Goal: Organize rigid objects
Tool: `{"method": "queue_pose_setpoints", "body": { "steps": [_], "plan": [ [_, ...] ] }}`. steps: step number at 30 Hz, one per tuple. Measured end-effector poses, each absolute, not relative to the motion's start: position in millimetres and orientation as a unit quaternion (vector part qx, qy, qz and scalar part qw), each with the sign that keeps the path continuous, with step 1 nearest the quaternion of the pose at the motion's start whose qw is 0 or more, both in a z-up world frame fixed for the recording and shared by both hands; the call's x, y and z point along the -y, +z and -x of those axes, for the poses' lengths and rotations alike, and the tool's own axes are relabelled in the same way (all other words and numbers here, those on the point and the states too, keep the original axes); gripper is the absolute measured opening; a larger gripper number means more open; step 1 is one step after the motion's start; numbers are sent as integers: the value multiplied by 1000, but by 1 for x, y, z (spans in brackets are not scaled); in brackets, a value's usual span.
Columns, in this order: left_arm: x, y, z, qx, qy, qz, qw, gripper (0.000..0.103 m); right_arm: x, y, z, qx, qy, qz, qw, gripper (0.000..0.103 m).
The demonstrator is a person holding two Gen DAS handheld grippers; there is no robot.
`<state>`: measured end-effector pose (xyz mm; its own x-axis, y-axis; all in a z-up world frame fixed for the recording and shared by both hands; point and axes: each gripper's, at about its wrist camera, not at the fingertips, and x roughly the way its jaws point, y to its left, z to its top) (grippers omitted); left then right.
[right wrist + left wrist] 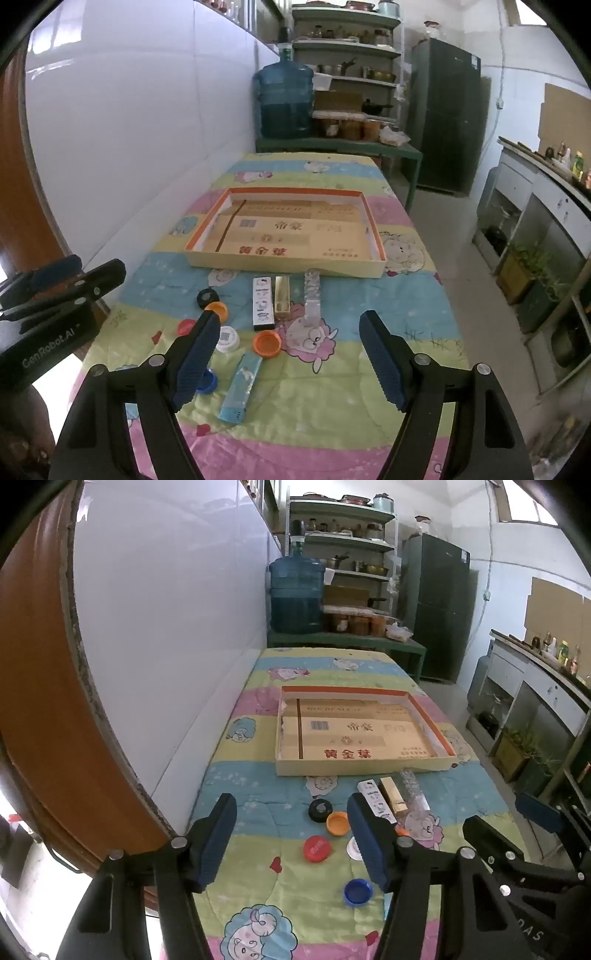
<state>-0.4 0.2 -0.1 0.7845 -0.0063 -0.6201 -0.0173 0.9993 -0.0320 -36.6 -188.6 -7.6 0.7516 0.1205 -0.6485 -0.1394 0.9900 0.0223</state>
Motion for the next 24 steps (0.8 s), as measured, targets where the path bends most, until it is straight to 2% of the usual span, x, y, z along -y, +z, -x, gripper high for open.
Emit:
{"method": "queue_pose_setpoints", "body": {
  "steps": [24],
  "plan": [
    [8, 3, -1, -334, -3, 4, 943, 62, 191, -9, 31, -342, 66, 11, 937, 79]
  ]
}}
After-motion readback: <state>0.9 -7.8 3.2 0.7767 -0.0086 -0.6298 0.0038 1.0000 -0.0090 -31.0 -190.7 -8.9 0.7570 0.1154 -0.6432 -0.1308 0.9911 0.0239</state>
